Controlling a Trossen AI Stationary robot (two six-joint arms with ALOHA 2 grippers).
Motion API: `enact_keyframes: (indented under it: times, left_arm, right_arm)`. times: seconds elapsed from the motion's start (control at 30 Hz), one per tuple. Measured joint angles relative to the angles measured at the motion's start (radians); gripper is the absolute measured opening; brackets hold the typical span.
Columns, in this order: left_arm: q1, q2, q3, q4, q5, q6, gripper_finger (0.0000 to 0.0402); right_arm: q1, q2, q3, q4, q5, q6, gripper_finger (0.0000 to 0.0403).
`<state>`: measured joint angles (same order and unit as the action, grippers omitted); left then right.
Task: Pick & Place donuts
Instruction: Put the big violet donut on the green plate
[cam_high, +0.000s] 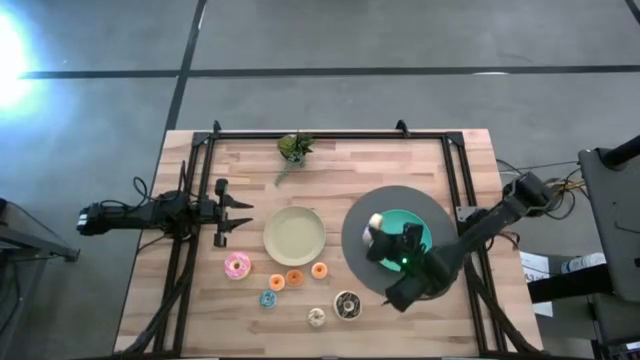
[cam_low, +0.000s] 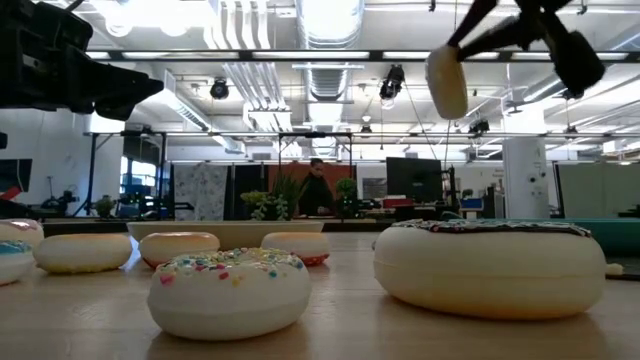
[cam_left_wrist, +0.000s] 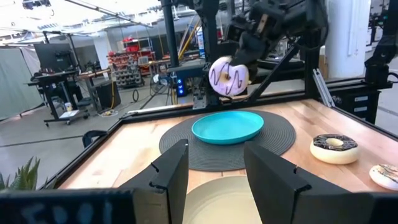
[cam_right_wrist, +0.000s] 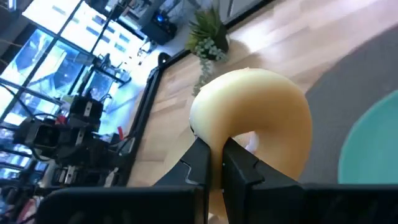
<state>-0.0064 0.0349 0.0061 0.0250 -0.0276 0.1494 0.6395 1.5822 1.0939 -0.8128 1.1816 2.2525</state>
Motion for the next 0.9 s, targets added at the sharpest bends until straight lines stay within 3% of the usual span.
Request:
enact_keyframes:
  times: [0.17, 0.3, 0.37, 0.43, 0.53, 0.7, 0.9]
  left_arm:
    - [0.0, 0.001, 0.0, 0.022, 0.0, -0.001, 0.0131]
    - [0.0, 0.003, 0.0, 0.273, 0.019, -0.183, 0.0131]
    - [0.0, 0.006, 0.0, 0.453, 0.013, -0.39, 0.0131]
    - [0.004, 0.006, 0.0, 0.56, -0.057, -0.603, 0.0131]
    - [0.018, 0.041, 0.0, 0.48, -0.258, -0.906, 0.0131]
    - [0.018, 0.192, 0.0, 0.347, -0.288, -1.207, 0.0131]
    - [0.02, 0.434, 0.053, 0.567, -0.36, -1.203, 0.0131]
  right_arm:
    - [0.001, -0.065, -0.104, 0.15, 0.0, -0.008, 0.0013]
    - [-0.009, -0.097, -0.139, 0.262, 0.075, -0.057, 0.0013]
    - [-0.019, -0.103, -0.156, 0.332, 0.124, -0.093, 0.0013]
    - [-0.029, -0.104, -0.168, 0.411, 0.187, -0.135, 0.0013]
    - [-0.048, -0.103, -0.182, 0.483, 0.243, -0.166, 0.0013]
    - [-0.088, -0.105, -0.184, 0.546, 0.265, -0.181, 0.0013]
    - [-0.134, -0.111, -0.172, 0.641, 0.289, -0.244, 0.0013]
